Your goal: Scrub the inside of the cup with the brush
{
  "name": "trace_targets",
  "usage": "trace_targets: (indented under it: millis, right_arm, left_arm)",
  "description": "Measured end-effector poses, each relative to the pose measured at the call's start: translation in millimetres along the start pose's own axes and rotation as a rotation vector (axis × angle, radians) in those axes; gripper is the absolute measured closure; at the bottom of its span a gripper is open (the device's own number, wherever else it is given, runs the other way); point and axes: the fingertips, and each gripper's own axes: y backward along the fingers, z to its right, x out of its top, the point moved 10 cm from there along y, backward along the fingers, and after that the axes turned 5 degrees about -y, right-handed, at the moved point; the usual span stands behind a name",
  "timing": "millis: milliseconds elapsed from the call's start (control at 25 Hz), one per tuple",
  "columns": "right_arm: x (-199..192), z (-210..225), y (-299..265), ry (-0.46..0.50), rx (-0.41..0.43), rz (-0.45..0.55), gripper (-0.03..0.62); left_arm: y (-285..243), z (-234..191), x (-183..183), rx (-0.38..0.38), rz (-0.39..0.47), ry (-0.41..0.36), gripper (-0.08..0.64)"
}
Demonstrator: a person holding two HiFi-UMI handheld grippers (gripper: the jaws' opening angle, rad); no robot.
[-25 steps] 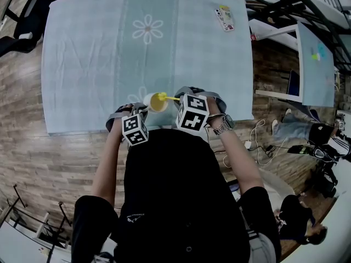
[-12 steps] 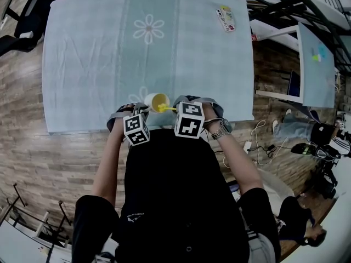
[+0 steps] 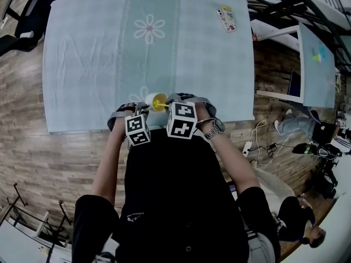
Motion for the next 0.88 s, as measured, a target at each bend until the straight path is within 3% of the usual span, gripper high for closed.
trace_targets:
  millis: [400,880]
  right_arm:
    - [-15.9,18.5,-10.5,-0.097,-0.031,-0.030,0.554]
    - [-28.3,8.7,-15.5,-0.112,0.076,-0.070,0.554]
  left_arm:
    - [2.4,1.9,-1.7,0.000,0.018,0.027,0.506]
    - [3.0,-0.2,-1.0,-0.001,0.024,0.037,0.506]
